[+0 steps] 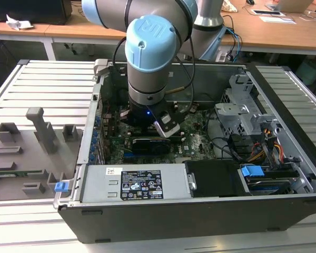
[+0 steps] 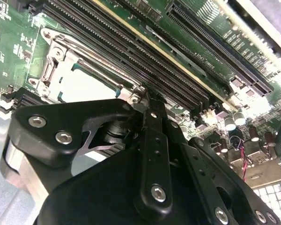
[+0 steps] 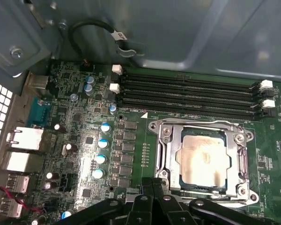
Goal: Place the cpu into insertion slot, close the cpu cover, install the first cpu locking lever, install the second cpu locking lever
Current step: 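Install the second cpu locking lever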
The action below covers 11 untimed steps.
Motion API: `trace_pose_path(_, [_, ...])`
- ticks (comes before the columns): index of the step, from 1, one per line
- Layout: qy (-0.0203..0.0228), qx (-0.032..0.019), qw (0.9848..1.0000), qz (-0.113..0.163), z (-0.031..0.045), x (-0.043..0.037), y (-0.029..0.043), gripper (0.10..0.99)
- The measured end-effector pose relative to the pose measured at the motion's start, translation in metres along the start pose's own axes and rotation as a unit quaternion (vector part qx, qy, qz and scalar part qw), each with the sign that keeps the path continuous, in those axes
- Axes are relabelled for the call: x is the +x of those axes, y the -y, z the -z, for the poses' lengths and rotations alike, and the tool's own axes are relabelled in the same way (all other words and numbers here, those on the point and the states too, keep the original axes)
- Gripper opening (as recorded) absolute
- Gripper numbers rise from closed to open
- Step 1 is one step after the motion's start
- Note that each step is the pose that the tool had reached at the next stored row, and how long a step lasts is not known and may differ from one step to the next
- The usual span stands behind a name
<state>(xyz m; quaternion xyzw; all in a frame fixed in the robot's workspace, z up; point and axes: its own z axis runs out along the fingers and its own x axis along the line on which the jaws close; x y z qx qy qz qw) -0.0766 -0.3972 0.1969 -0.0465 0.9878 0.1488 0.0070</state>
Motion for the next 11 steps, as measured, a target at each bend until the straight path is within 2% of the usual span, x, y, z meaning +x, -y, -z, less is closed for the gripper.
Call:
trace_pose_path(7, [0.0,0.0001,1.0,0.0,0.0141,-0.0004,-0.0044,0.106])
trace_pose_path(10, [0.0,0.0,1.0,0.0,0.0231,-0.0007,-0.0072,0.106])
trace_pose_path(11, [0.0001,-0.0001,1.0,0.0,0.0231,-0.0007,-0.0073,0.106])
